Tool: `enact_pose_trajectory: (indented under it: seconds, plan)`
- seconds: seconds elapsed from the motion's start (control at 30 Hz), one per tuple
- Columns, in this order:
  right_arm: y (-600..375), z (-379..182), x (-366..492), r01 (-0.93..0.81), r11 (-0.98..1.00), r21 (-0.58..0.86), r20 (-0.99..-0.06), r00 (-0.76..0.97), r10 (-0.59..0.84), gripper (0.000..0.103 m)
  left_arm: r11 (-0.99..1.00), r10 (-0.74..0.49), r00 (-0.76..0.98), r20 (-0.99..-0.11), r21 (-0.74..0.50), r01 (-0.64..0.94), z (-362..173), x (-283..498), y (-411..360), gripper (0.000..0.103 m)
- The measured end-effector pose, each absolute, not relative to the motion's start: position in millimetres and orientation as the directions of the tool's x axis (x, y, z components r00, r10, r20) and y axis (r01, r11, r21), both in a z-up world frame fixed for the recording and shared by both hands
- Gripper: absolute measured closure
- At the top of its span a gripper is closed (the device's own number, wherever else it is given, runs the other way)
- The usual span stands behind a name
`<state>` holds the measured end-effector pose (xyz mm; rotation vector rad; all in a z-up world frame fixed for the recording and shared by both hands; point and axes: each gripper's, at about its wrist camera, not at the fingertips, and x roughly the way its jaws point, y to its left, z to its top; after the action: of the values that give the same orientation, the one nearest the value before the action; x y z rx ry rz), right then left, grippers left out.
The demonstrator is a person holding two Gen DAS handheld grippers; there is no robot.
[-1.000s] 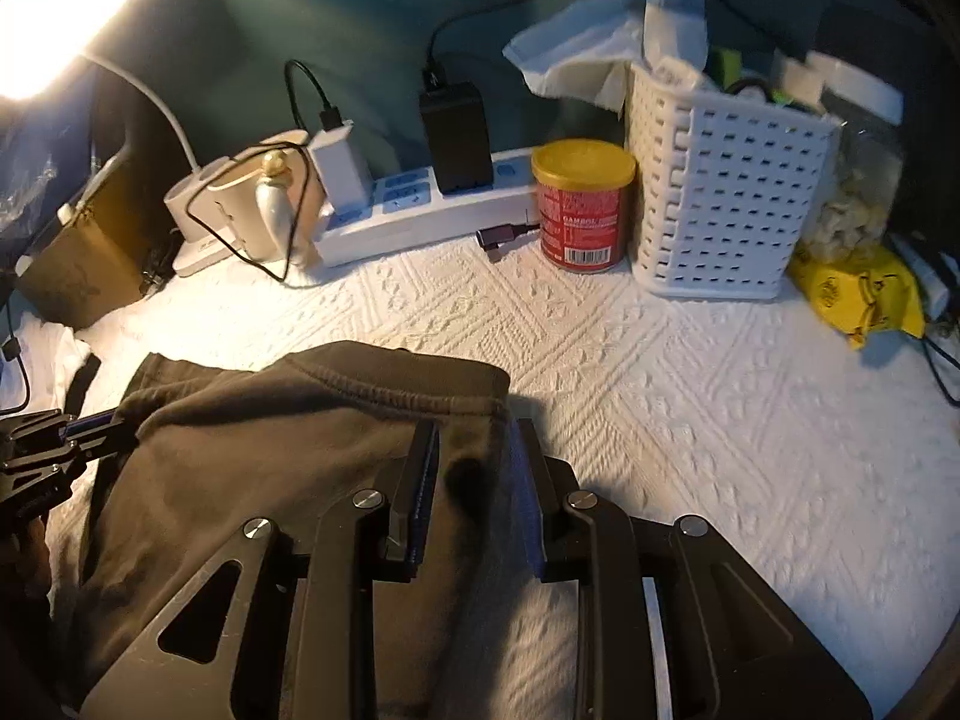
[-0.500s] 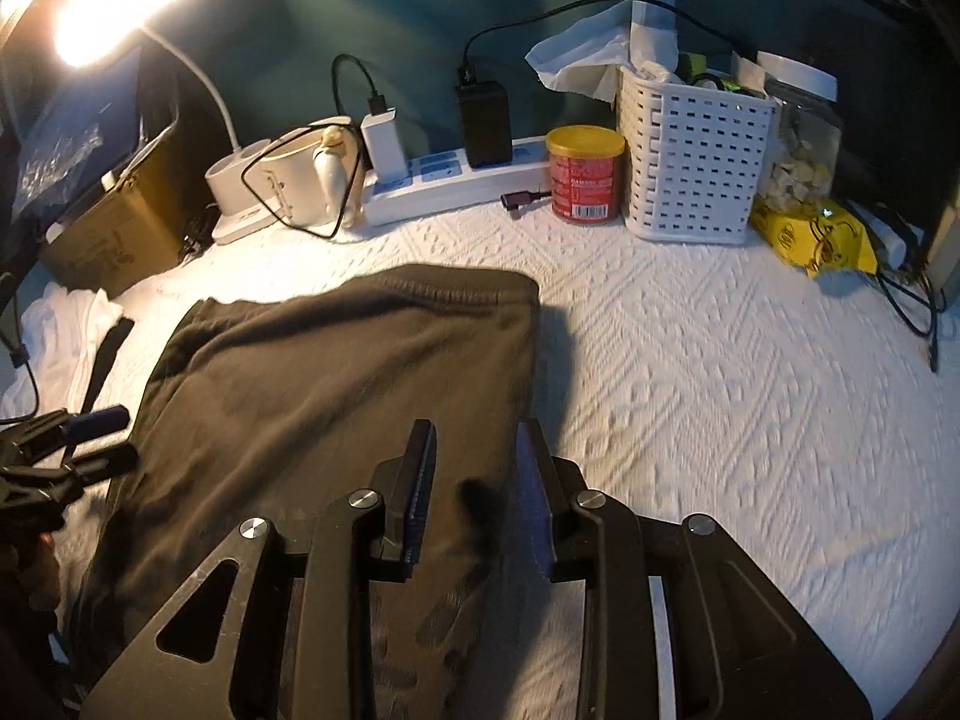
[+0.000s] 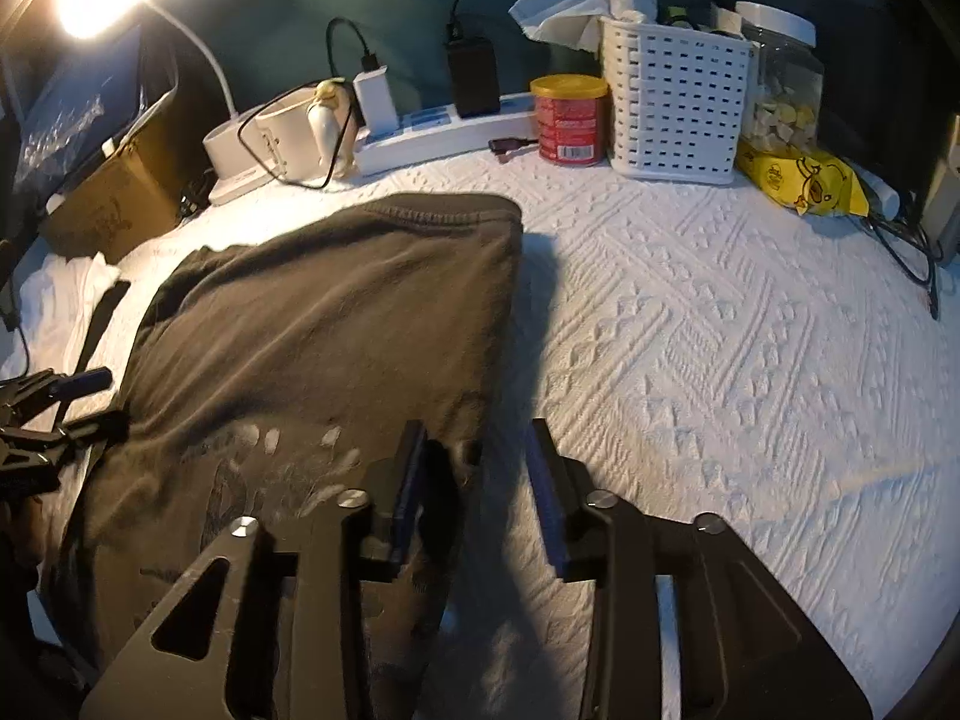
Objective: Fold small clothes
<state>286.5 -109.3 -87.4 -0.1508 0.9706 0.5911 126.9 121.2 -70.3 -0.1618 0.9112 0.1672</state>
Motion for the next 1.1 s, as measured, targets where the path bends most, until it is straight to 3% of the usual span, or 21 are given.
enact_pose_trajectory:
  seconds: [0.17,0.33,0.43,0.6,1.1]
  plan:
    - [-105,-83,301,-0.536,0.829,0.159,-0.797,0.426,0.428,0.063,0.95,0.064,0.633,-0.771,-0.146,-0.274,-67,141,153,0.031]
    - [-99,-81,320,-0.536,0.826,0.172,-0.795,0.42,0.438,0.061,0.921,-0.024,0.664,-0.747,-0.276,-0.277,-75,159,173,0.031]
    - [-95,-82,331,-0.54,0.822,0.179,-0.795,0.413,0.444,0.044,0.916,-0.036,0.667,-0.745,-0.292,-0.276,-77,169,175,0.031]
    - [-91,-86,347,-0.535,0.824,0.186,-0.799,0.405,0.444,0.043,0.917,-0.089,0.632,-0.769,-0.311,-0.25,-87,187,171,0.031]
    - [-65,-97,356,-0.602,0.761,0.241,-0.799,0.322,0.508,0.043,0.971,-0.088,0.604,-0.792,-0.205,-0.127,-92,211,131,0.03]
